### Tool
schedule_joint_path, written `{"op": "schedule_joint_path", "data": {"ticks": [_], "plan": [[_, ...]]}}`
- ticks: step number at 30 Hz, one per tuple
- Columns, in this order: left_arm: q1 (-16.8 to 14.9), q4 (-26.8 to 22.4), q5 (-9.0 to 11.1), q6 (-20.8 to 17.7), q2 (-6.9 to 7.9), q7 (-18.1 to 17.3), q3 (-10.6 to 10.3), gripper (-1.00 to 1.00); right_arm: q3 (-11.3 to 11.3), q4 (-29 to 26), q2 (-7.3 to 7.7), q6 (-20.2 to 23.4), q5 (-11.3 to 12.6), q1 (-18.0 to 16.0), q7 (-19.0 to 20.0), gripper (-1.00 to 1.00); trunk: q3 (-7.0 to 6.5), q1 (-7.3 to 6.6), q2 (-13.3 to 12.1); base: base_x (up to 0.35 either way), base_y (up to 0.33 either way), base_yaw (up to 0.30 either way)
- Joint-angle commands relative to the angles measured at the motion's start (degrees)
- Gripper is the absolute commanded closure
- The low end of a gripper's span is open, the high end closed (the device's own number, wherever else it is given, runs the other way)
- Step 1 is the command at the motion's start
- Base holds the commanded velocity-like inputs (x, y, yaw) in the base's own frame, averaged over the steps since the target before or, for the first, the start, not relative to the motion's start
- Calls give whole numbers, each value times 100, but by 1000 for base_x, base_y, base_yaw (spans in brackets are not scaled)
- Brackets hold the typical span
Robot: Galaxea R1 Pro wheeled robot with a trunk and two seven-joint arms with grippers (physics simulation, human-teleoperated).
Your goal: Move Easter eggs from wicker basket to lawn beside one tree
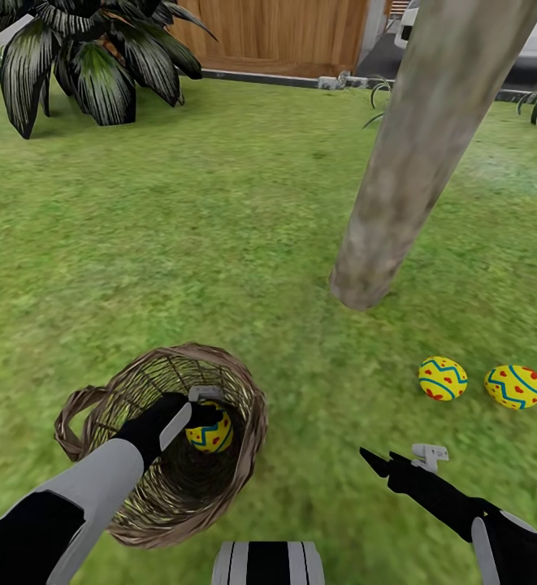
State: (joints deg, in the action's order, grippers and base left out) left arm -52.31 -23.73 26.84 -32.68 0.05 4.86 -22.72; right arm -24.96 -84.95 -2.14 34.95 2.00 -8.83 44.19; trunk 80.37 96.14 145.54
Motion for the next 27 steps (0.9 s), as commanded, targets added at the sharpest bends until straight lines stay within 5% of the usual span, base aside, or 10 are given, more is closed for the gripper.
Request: {"op": "schedule_joint_path", "data": {"ticks": [1, 27], "plan": [[2, 255, 59, -24, 4, 50, -39, 100, -14, -4, -5, 47, 20, -4, 19, -100, 4, 0, 1, 0, 0, 0], [4, 255, 67, -45, 4, 32, -47, 100, -18, -3, -5, 47, 20, -4, 19, -100, -40, -5, -2, -50, 0, 0]]}}
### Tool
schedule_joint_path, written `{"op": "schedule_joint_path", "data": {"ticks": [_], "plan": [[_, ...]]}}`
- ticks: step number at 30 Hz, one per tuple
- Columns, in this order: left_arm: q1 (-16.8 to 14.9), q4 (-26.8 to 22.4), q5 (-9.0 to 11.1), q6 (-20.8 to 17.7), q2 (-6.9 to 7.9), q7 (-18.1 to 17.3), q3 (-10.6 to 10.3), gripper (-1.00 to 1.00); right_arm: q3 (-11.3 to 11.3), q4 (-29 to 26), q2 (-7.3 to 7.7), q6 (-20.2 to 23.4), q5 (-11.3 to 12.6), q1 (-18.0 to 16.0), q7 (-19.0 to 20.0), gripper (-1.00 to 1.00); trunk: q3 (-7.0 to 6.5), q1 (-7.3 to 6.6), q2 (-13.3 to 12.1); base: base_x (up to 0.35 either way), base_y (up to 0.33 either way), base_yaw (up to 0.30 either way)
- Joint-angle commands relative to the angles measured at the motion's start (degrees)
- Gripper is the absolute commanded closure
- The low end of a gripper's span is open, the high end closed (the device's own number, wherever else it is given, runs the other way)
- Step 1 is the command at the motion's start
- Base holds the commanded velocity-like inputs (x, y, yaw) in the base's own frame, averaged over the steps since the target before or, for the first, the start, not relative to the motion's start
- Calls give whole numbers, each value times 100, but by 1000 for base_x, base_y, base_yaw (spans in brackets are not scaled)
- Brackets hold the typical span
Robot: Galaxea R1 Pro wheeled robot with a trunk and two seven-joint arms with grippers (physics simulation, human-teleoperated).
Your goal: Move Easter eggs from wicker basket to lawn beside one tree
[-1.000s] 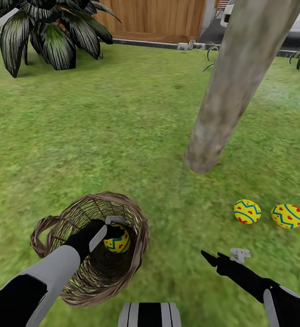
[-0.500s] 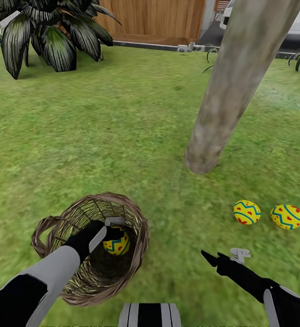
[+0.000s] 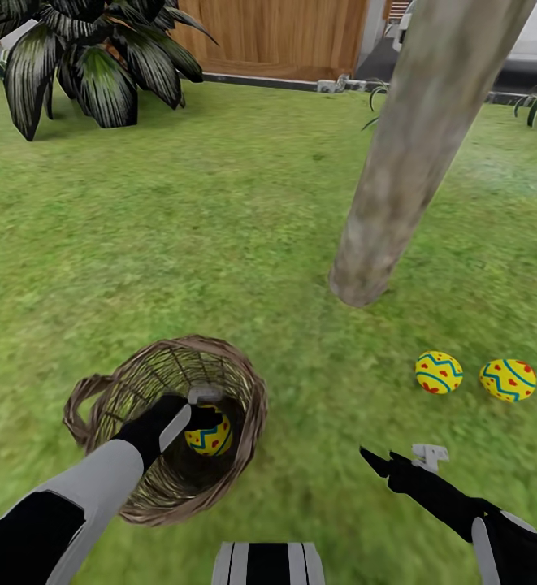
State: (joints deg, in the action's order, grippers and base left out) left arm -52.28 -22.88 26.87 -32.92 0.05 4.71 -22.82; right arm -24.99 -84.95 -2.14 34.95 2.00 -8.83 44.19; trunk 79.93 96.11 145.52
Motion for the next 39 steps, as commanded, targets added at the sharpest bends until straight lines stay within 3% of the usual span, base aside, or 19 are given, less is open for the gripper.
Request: {"op": "schedule_joint_path", "data": {"ticks": [1, 10, 23, 39], "plan": [[2, 170, 64, -20, 4, 47, -38, 100, -15, -4, -5, 47, 20, -4, 19, -100, 4, -2, 1, -196, 0, 0], [1, 166, 65, -15, 9, 50, -32, 100, -15, -4, -5, 48, 20, -4, 19, -100, 4, -2, 1, -114, 0, 0], [-24, 145, 64, -236, 13, 56, -39, 100, -15, 0, -9, 47, 13, -4, 19, -100, -284, -36, -16, -13, 0, 0], [-19, 115, 47, -251, 6, 110, -47, 100, -6, 23, -10, 47, 20, -4, 19, -100, -638, -77, -38, -42, 0, 0]]}}
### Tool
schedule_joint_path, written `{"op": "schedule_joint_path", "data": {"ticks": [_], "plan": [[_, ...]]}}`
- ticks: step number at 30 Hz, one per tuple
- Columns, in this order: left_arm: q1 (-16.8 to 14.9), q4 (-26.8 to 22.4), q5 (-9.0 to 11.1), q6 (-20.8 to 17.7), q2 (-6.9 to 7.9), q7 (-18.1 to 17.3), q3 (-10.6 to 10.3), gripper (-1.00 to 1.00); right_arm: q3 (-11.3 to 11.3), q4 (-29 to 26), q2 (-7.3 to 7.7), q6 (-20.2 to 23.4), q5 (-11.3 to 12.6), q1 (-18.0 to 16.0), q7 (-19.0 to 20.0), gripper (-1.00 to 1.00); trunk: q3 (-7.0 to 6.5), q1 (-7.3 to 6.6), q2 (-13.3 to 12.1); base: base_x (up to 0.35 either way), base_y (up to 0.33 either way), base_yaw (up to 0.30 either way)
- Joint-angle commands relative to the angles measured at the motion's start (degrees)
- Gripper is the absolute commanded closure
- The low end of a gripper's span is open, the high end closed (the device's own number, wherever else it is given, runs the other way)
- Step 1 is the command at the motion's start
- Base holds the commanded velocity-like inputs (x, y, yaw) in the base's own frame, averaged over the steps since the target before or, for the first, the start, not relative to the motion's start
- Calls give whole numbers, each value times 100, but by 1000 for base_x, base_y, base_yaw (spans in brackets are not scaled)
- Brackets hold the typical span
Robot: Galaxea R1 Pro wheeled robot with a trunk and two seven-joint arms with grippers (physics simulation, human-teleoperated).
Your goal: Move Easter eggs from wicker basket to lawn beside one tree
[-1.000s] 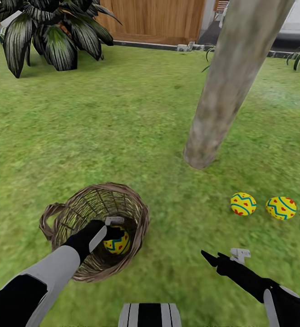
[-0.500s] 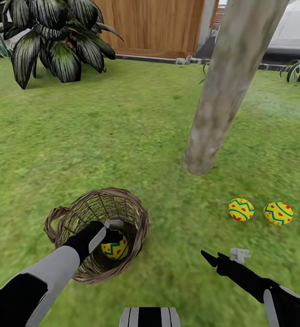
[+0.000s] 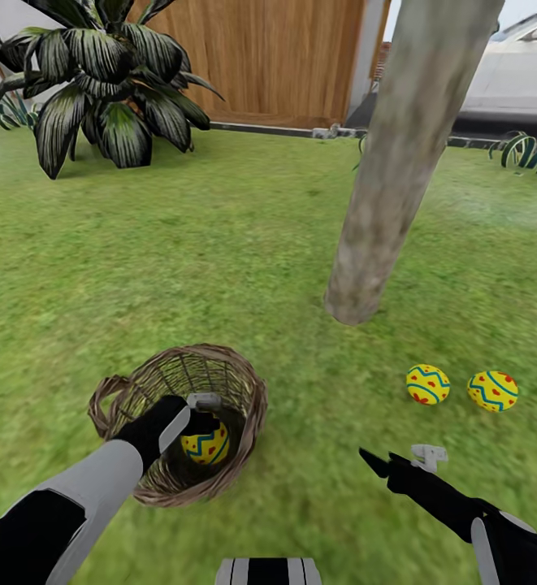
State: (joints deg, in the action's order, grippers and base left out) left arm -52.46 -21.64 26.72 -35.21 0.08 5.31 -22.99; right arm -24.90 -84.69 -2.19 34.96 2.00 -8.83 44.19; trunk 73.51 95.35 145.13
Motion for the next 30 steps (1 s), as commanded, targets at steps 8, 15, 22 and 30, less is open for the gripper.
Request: {"op": "schedule_joint_path", "data": {"ticks": [8, 15, 22, 30], "plan": [[-2, -22, 55, -36, 3, 63, -36, 100, -15, -3, -3, 46, 19, -4, 19, -100, -174, -21, -9, -4, 0, 0], [-2, -16, 60, -74, 9, 66, -36, 100, -14, -3, -5, 46, 13, -4, 19, -100, -329, -39, -19, -119, 0, 0], [-2, -16, 61, -82, 10, 66, -36, 100, -14, -3, -2, 46, 11, -4, 19, -100, -484, -57, -28, -68, 0, 0], [2, -79, 61, -82, 10, 70, -31, 100, -14, -2, -2, 46, 12, -4, 19, -100, -661, -78, -39, -6, 0, 0]]}}
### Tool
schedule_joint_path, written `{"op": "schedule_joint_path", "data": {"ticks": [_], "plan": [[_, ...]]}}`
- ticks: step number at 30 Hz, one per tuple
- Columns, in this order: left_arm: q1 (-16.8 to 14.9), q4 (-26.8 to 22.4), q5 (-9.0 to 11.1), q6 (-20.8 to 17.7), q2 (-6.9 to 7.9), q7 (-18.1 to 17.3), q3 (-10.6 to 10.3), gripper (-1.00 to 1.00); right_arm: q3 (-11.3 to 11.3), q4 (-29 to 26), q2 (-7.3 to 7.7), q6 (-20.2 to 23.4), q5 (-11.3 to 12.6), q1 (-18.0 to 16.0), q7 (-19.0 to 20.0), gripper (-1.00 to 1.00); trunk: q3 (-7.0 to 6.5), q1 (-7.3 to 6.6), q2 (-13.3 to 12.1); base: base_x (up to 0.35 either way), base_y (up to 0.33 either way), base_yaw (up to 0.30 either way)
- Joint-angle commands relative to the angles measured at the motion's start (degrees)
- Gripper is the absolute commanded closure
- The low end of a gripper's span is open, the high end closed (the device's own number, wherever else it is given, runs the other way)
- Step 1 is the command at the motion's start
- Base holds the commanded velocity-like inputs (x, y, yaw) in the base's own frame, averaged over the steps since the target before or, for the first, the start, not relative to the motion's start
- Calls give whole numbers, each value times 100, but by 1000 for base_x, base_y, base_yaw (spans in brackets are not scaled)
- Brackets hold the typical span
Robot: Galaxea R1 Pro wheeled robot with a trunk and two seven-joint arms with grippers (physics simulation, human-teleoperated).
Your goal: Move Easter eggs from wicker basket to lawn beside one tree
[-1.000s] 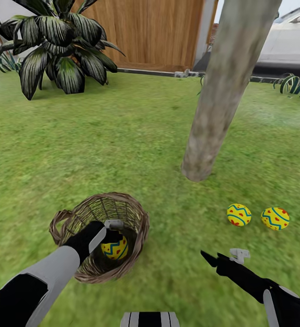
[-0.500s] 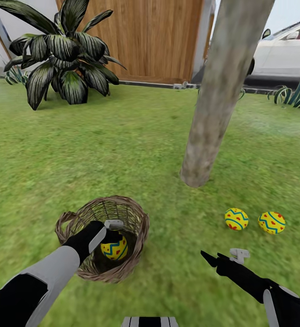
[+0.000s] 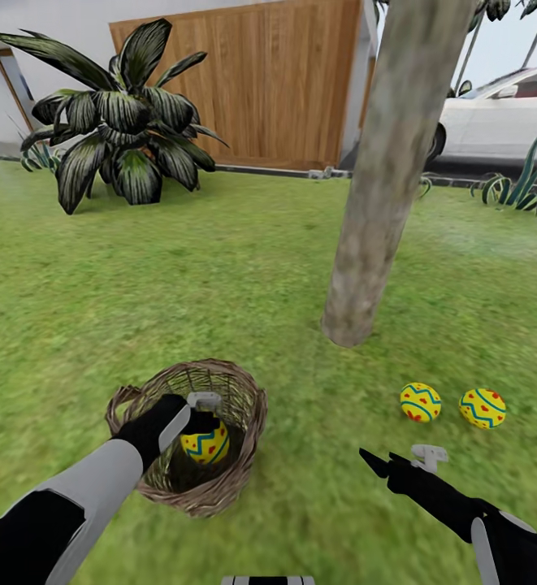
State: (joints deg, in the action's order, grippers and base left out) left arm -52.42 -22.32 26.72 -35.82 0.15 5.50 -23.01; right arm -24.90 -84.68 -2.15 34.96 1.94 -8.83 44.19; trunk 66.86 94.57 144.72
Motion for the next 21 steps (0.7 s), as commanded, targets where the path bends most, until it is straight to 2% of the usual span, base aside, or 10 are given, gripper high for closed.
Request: {"op": "schedule_joint_path", "data": {"ticks": [1, 5, 7, 11, 14, 21], "plan": [[1, -45, 61, -22, 5, 53, -29, 100, -15, -3, -5, 46, 20, -5, 20, -100, -18, -3, 0, 0, 0, 0], [8, -143, 61, -28, 11, 60, -28, 100, -15, -4, -5, 46, 25, -5, 20, -100, -107, -14, -5, 0, 0, 0], [14, -246, 59, -159, 11, 66, -28, 100, -15, -5, -5, 46, 24, -5, 20, -100, -151, -19, -8, 0, 0, 0], [26, -995, 58, -596, 17, 123, -27, 100, -15, -4, -5, 46, 24, -5, 20, -100, -240, -29, -13, 0, 0, 0], [35, -1352, 63, -812, 13, 393, -22, 100, -15, -2, -5, 46, 24, -5, 20, -100, -306, -37, -17, 0, 0, 0], [39, -1515, 67, -1101, 12, 605, -13, 100, -15, -3, -5, 46, 23, -5, 20, -100, -461, -55, -27, -25, 0, 0]]}}
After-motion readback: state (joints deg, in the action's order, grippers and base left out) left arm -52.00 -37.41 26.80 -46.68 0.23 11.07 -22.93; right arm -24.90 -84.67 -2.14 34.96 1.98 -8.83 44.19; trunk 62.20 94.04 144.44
